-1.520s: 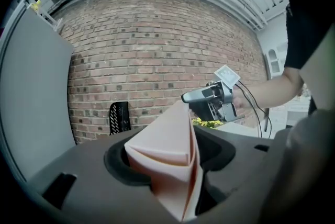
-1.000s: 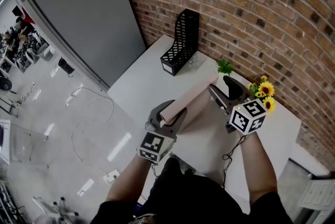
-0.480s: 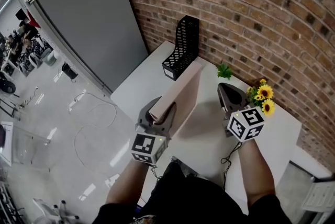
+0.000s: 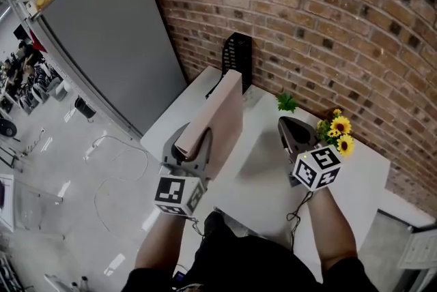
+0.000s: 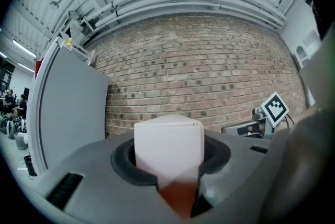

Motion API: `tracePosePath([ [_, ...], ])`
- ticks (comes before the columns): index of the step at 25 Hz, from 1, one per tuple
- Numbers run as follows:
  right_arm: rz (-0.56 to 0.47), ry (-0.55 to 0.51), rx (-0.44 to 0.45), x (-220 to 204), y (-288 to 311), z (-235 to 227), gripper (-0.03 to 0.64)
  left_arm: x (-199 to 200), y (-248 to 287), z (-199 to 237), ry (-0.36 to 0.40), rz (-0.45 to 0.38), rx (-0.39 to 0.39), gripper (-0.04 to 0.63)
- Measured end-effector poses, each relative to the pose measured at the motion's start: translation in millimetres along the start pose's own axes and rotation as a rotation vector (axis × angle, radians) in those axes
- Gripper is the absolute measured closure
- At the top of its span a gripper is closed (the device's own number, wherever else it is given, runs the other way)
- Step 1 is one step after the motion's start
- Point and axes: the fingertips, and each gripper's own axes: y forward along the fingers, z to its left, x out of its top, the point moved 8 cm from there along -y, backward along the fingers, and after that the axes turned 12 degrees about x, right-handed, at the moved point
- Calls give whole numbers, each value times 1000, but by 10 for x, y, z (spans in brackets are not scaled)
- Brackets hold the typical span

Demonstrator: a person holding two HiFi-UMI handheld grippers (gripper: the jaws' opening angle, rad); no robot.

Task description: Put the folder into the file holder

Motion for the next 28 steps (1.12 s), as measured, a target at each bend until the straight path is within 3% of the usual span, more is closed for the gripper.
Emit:
tracePosePath([
  [8, -6, 1, -72, 39, 306, -138, 614, 178, 488, 468, -39, -53, -26, 434],
  [19, -10, 23, -194, 64, 916, -261, 614, 314, 1361, 1110, -82, -59, -115, 434],
  [28, -15, 32, -277, 51, 1210, -345, 614, 401, 1986, 1367, -96, -112, -184, 434],
])
